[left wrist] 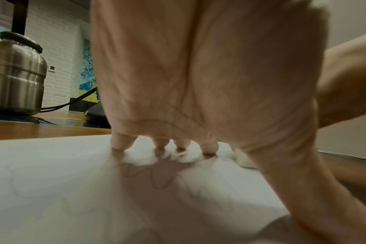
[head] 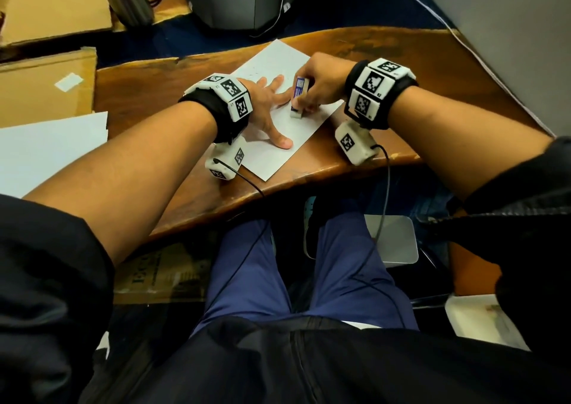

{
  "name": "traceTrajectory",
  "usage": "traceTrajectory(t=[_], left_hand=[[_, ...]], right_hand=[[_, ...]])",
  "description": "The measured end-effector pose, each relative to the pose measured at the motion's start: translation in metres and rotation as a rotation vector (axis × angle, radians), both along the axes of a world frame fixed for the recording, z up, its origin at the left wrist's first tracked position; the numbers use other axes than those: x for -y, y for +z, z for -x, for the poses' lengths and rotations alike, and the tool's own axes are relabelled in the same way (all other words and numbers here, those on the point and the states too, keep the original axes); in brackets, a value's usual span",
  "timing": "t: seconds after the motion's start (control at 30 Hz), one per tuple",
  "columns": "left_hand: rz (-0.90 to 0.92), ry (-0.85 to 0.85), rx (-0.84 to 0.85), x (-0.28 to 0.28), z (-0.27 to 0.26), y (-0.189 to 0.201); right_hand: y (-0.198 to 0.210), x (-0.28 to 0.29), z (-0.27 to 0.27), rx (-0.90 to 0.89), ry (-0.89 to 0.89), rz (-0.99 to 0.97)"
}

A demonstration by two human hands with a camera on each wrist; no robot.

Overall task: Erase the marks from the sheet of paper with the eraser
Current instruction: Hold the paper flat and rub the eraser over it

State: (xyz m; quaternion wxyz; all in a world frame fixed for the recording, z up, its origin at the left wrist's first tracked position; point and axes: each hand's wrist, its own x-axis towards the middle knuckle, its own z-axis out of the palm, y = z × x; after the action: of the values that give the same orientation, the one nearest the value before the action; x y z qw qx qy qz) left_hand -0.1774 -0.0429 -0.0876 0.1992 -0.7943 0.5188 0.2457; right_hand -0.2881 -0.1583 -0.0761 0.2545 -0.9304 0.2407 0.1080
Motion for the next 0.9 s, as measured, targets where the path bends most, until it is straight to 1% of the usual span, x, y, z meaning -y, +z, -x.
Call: traceTrajectory(t=[0.1,0.27,0.33,0.43,0.57,0.67,0.73,0.83,0.9], left_hand=[[0.000,0.000,0.009,0.000,0.001,0.000],[0.000,-0.028,0.019,0.000,-0.001,-0.002],[0.005,-0.027,0.030,0.001,0.000,-0.003],[0.032,0.019,0.026,0.000,0.004,-0.004],[0.079,0.102,0.048,-0.005,0.006,-0.006],[0.070,0.123,0.052,-0.014,0.001,0.002],[0.110,0.113,0.051,-0.014,0.000,0.008],[0.252,0.075,-0.005,-0.005,0.000,0.006],[0.267,0.036,-0.101,0.000,0.002,-0.001]], right_hand=[[0.000,-0.003,-0.002,0.051,-0.032,0.018],[-0.006,-0.009,0.019,-0.010,0.005,-0.031],[-0.008,-0.006,0.023,0.037,-0.039,-0.002],[-0.009,0.001,0.019,0.068,-0.131,0.016],[-0.005,0.010,0.009,0.072,-0.149,0.068],[-0.003,0.020,0.000,0.078,-0.173,0.123],[-0.004,0.025,-0.003,0.076,-0.178,0.122],[-0.007,0.031,-0.005,0.095,-0.201,0.043],[-0.007,0.031,-0.005,0.103,-0.206,0.004]])
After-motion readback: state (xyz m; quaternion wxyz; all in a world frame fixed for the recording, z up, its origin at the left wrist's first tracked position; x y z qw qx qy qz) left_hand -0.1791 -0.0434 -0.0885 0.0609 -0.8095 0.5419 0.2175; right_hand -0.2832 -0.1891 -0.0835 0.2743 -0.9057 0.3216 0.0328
